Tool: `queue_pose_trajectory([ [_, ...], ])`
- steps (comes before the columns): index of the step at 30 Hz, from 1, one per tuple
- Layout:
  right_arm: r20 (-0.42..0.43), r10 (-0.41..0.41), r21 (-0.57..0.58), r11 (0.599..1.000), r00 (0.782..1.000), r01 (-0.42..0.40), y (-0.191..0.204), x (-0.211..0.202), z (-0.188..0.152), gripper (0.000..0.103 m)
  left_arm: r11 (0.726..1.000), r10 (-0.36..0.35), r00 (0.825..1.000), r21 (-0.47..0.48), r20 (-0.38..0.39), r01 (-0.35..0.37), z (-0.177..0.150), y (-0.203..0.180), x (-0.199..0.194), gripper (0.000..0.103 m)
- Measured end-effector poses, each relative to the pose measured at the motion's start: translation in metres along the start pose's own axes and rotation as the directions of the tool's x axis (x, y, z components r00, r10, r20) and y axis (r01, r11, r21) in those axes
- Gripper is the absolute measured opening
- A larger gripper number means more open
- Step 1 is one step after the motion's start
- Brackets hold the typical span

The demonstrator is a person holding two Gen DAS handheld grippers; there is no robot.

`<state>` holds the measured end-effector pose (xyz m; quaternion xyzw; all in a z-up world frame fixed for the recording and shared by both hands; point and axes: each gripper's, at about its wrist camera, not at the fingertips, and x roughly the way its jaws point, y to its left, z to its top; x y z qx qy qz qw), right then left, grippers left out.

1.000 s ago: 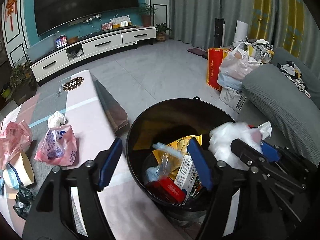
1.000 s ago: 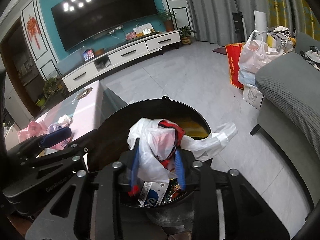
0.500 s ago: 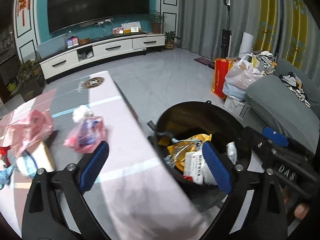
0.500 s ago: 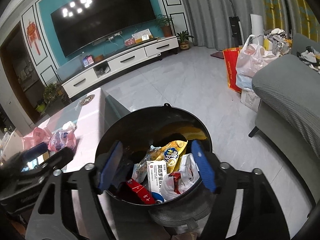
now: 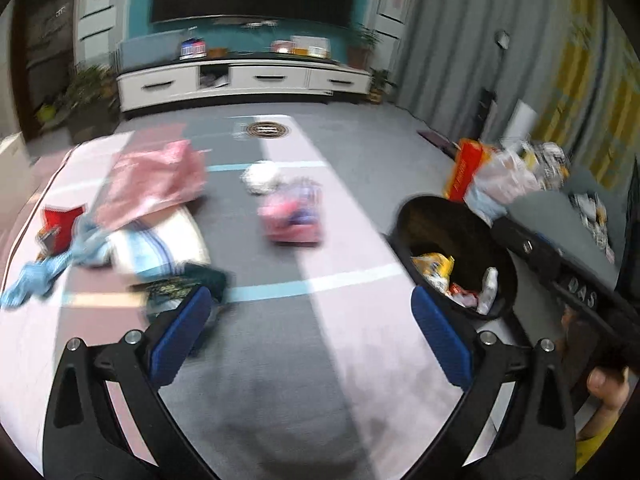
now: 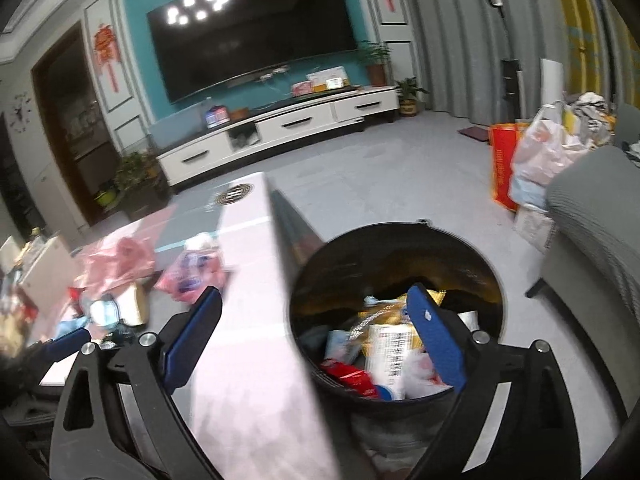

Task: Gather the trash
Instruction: 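Move both open tools back toward the remaining trash on the table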

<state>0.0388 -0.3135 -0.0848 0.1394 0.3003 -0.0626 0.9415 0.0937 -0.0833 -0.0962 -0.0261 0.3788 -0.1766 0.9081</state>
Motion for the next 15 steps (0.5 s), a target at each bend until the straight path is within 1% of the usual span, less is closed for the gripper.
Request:
queue_pose_trajectory([
  [2,-0.009,0.027,-0.031,0.999,1.0,-0.027,0.016,0.002,-0.002,0.092,0.997,-0.022,1.0,-0.067,0.014,0.023,0.002,0.032,-0.009,0.1],
  [4,-0.021,0.049,-0.07,0.996,0.999,-0.05,0.035,0.004,-0.006,0.092,0.995,-0.03,1.0,-0.098,0.008,0.031,0.002,0.056,-0.015,0.1],
  [6,-0.039,0.08,-0.092,0.992,0.996,-0.084,0.049,0.007,-0.009,0.092,0.994,0.006,1.0,-0.109,0.011,-0.005,0.002,0.078,-0.023,0.1],
  [7,-0.047,0.094,-0.098,0.99,0.994,-0.098,0.054,0.008,-0.01,0.092,0.993,0.036,0.999,-0.11,0.024,-0.033,0.003,0.089,-0.028,0.1],
  [8,-0.055,0.112,-0.105,0.988,0.992,-0.117,0.061,0.009,-0.011,0.092,0.993,0.051,0.998,-0.111,0.035,-0.046,0.004,0.096,-0.032,0.1],
  [10,-0.068,0.141,-0.118,0.982,0.988,-0.148,0.071,0.011,-0.013,0.092,0.988,0.046,0.997,-0.147,0.063,-0.037,0.003,0.118,-0.041,0.1],
  [11,-0.075,0.158,-0.124,0.978,0.985,-0.166,0.077,0.012,-0.014,0.092,0.984,0.031,0.997,-0.18,0.066,-0.018,0.001,0.131,-0.045,0.1],
  [12,-0.082,0.173,-0.127,0.975,0.981,-0.183,0.081,0.013,-0.015,0.092,0.979,0.033,0.998,-0.202,0.062,-0.02,-0.001,0.141,-0.046,0.1],
  [13,-0.097,0.192,-0.131,0.97,0.977,-0.204,0.088,0.016,-0.017,0.092,0.975,0.06,0.996,-0.217,0.061,-0.045,-0.005,0.15,-0.047,0.1],
  [14,-0.105,0.2,-0.133,0.968,0.974,-0.213,0.092,0.017,-0.019,0.092,0.968,0.114,0.992,-0.23,0.054,-0.099,-0.009,0.161,-0.049,0.1],
  [15,-0.119,0.21,-0.134,0.965,0.97,-0.225,0.098,0.02,-0.022,0.092,0.962,0.154,0.987,-0.234,0.049,-0.139,-0.011,0.169,-0.051,0.1],
])
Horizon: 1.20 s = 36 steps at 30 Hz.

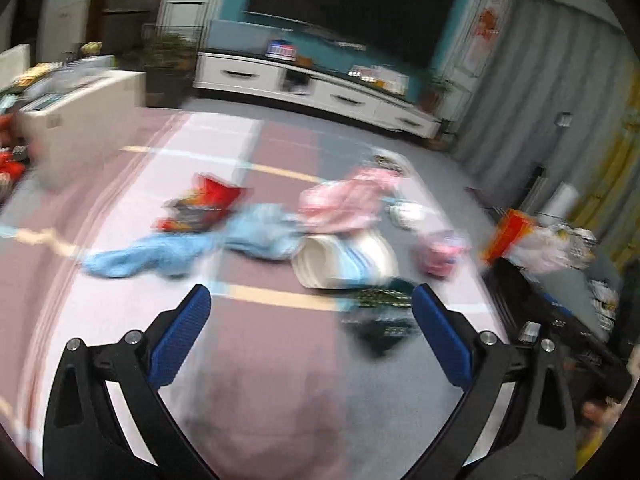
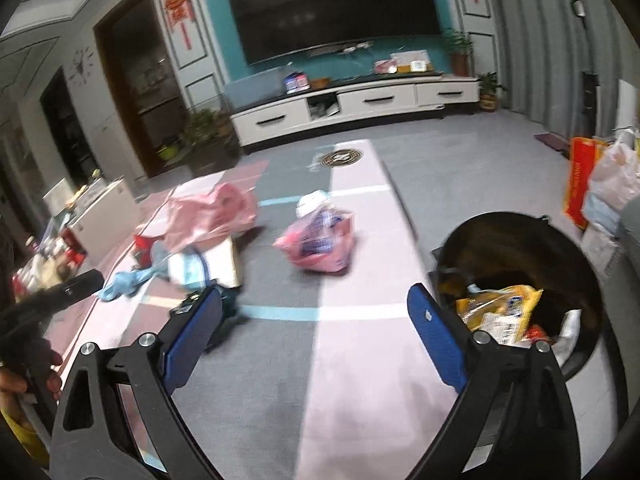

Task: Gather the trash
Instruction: 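Move both open tools back toward the remaining trash on the table, then grasp the blue cloth with the left tool while the right tool grasps the dark green bag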

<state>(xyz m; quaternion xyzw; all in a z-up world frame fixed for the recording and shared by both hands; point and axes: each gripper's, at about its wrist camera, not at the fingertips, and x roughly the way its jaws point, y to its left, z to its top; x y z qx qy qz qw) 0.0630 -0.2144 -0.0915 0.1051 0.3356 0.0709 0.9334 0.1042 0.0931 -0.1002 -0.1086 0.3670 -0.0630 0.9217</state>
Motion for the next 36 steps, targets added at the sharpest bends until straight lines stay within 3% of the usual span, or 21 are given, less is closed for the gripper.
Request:
queue_pose_trajectory([
  [2,-0.02,0.012,-0.01,1.0,1.0,-0.013,0.01,0.007,-0.003,0.092,0.995,0.098,0.995,0.008,0.01,-0.098,0.003,0.02,0.002,0.1],
  [8,-0.085,0.04,-0.063,0.997,0.996,-0.045,0.045,0.035,-0.008,0.092,0.977,0.214,0.976,-0.011,-0.037,-0.214,0.01,0.064,0.02,0.1],
  [13,-0.126,0.063,-0.088,0.993,0.99,-0.074,0.069,0.054,-0.013,0.092,0.974,0.224,0.972,0.061,-0.067,-0.22,0.016,0.07,0.044,0.1],
  [17,-0.136,0.067,-0.096,0.992,0.988,-0.08,0.081,0.064,-0.015,0.092,0.957,0.26,0.965,0.139,-0.024,-0.254,0.023,0.07,0.057,0.1],
  [22,-0.147,0.069,-0.062,0.995,0.987,-0.079,0.084,0.076,-0.015,0.092,0.964,0.254,0.966,0.096,-0.057,-0.248,0.028,0.085,0.075,0.099],
  [24,-0.153,0.068,-0.045,0.996,0.986,-0.076,0.083,0.081,-0.013,0.092,0.969,0.236,0.97,0.09,-0.064,-0.23,0.028,0.085,0.079,0.095],
  [29,-0.167,0.071,-0.024,0.997,0.983,-0.076,0.084,0.092,-0.014,0.092,0.978,0.202,0.971,0.085,-0.127,-0.192,0.023,0.081,0.092,0.055],
  [36,-0.17,0.08,-0.018,0.996,0.982,-0.085,0.084,0.093,-0.014,0.092,0.97,0.226,0.961,0.129,-0.159,-0.206,0.015,0.068,0.081,0.044],
])
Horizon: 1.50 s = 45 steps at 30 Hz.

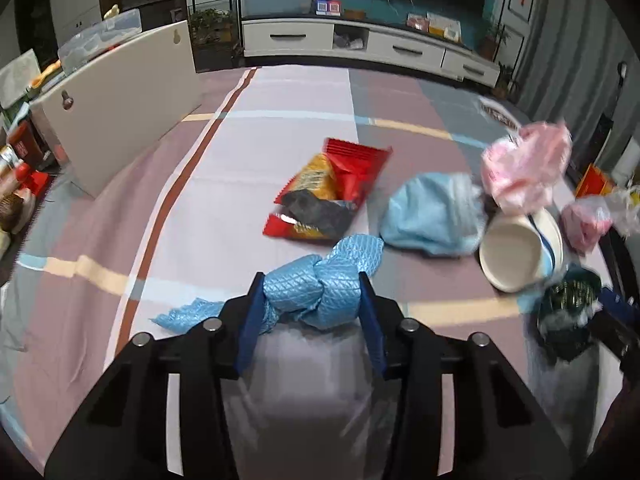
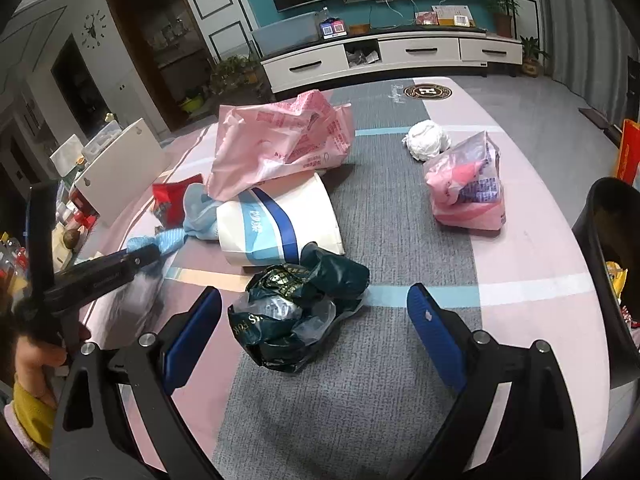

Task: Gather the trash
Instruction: 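Grasp the blue cloth with the left tool while the right tool grasps the dark green bag, then carry the blue cloth and green bag to the bucket and release both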

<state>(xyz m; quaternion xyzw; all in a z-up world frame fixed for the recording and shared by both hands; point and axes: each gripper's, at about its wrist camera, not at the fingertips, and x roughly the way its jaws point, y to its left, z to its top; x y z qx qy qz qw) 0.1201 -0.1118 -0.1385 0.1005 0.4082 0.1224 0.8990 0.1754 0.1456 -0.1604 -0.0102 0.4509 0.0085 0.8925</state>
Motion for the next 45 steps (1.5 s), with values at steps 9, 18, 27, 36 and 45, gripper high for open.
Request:
queue_pose_trajectory([
  [9,-0.002,0.02,-0.013,1.0,1.0,-0.02,0.003,-0.006,-0.003,0.092,0.984,-0.178,0.981,-0.001,0.075,0.178,-0.03,-0.016,-0.074,0.044],
  [18,-0.016,-0.02,-0.083,0.996,1.0,0.018,0.022,0.011,-0.01,0.062,0.968,-0.249,0.967,-0.023,0.062,0.25,-0.032,-0.024,-0.074,0.044],
  [27,-0.028,-0.064,-0.131,0.99,0.998,0.06,0.024,0.007,-0.016,0.04,0.962,-0.273,0.96,0.008,0.059,0.273,-0.035,-0.036,-0.078,0.044],
  [36,0.015,-0.071,-0.123,0.99,0.997,0.072,0.012,-0.03,-0.019,0.037,0.951,-0.309,0.95,0.05,0.055,0.306,-0.04,-0.057,-0.086,0.044],
  [45,0.065,-0.133,-0.075,0.988,0.989,0.138,-0.023,-0.062,-0.021,0.037,0.926,-0.362,0.932,0.124,0.026,0.357,-0.047,-0.097,-0.091,0.044],
])
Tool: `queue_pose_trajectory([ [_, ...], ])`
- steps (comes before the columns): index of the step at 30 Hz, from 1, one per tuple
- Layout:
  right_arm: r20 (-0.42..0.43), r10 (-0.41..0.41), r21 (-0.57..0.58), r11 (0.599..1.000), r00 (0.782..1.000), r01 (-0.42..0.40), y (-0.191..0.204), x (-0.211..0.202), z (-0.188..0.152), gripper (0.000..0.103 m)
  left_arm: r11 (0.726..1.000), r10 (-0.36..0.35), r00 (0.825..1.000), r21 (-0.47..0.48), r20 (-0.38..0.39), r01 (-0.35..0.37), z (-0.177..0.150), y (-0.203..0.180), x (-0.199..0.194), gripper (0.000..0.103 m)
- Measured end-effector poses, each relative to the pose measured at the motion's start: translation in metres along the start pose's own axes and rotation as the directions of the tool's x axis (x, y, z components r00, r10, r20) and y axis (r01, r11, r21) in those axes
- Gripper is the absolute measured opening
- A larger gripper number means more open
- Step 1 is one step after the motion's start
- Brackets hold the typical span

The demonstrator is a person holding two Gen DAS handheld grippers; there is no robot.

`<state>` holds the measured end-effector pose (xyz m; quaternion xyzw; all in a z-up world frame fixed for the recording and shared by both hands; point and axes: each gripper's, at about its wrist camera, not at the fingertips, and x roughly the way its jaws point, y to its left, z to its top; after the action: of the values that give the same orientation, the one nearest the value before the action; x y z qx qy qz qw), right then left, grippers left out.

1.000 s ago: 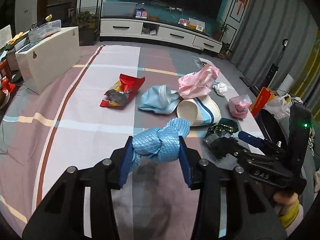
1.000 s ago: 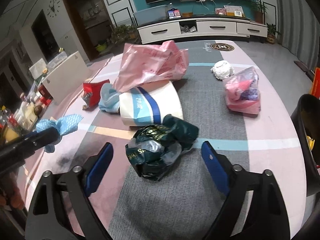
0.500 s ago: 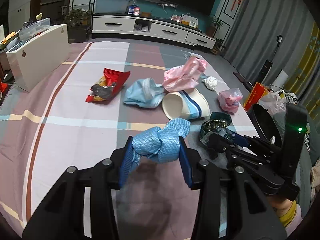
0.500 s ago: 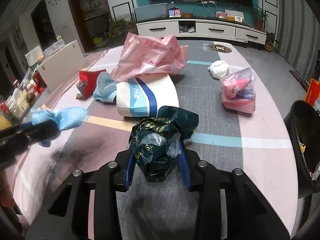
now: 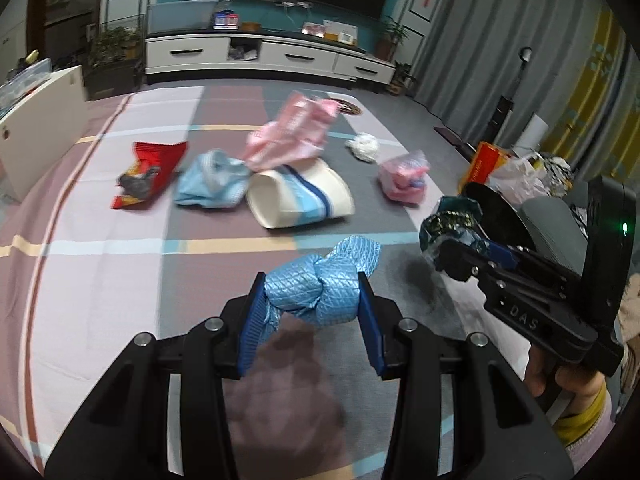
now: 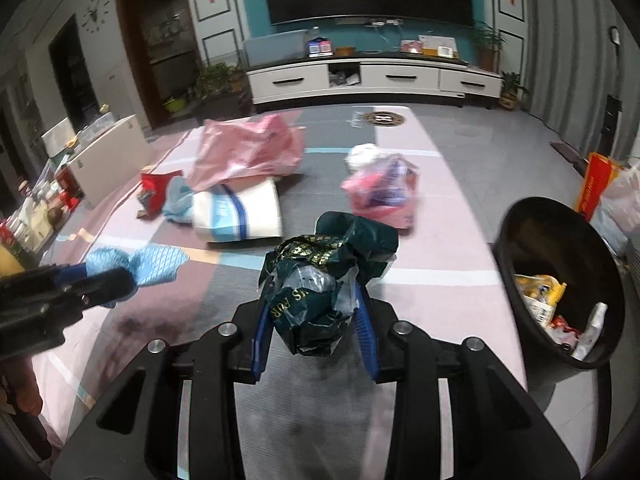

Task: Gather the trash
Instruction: 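Carry the blue cloth and green bag to the bucket and release both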

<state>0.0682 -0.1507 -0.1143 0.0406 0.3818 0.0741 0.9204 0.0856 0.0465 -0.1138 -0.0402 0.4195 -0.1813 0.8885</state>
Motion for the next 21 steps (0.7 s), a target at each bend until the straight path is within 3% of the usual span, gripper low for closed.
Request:
queue_pose_trajectory([
  [21,0.084,-0.08,0.171,0.983,0.993,0.065,-0.091,-0.057,-0.004,0.037,0.982,-0.029,1.0,0.186,0.004,0.028,0.017,-0.123,0.027,0.044],
])
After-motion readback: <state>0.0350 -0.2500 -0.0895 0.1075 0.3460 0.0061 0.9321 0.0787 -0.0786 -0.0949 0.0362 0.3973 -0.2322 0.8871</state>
